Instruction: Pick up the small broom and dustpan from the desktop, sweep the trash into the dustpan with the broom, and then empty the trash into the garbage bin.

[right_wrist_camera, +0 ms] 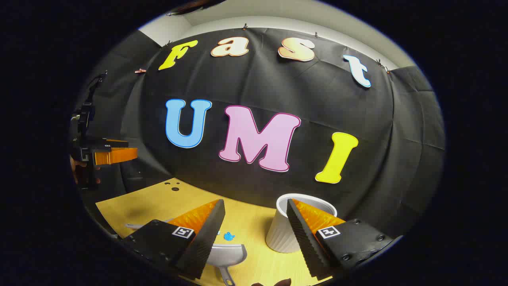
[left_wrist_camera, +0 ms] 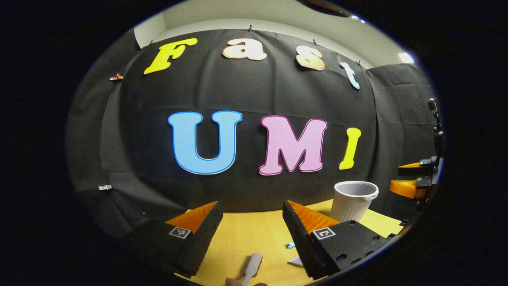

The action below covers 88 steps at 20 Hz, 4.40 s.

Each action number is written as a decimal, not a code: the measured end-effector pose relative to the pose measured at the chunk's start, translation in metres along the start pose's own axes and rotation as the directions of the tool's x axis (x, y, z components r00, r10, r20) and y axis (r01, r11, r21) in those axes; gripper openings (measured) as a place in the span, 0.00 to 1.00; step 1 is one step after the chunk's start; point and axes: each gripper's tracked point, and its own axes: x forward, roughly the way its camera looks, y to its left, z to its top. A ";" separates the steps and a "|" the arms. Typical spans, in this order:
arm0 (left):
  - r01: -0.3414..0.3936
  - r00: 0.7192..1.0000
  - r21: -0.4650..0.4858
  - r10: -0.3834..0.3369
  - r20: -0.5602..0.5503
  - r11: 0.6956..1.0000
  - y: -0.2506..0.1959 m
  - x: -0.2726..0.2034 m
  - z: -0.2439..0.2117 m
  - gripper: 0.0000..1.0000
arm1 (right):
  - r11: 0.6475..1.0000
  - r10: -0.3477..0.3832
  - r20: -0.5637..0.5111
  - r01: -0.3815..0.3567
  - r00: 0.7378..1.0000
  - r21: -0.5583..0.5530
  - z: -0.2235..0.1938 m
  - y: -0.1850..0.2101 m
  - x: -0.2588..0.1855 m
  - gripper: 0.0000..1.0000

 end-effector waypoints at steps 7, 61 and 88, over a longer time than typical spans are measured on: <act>0.014 1.000 0.010 -0.014 -0.003 1.000 0.002 0.004 -0.005 0.95 | 1.000 0.001 -0.012 -0.001 1.000 0.002 -0.004 0.003 0.005 0.97; -0.023 0.955 0.041 0.034 -0.295 0.999 0.053 0.006 -0.161 0.94 | 0.950 0.204 -0.978 -0.249 0.048 0.187 -0.395 0.109 0.005 0.40; 0.196 0.316 -0.077 -0.137 -0.939 0.978 0.014 0.011 -0.383 0.90 | 0.928 0.271 -0.946 -0.311 0.178 0.207 -0.375 0.069 -0.021 0.35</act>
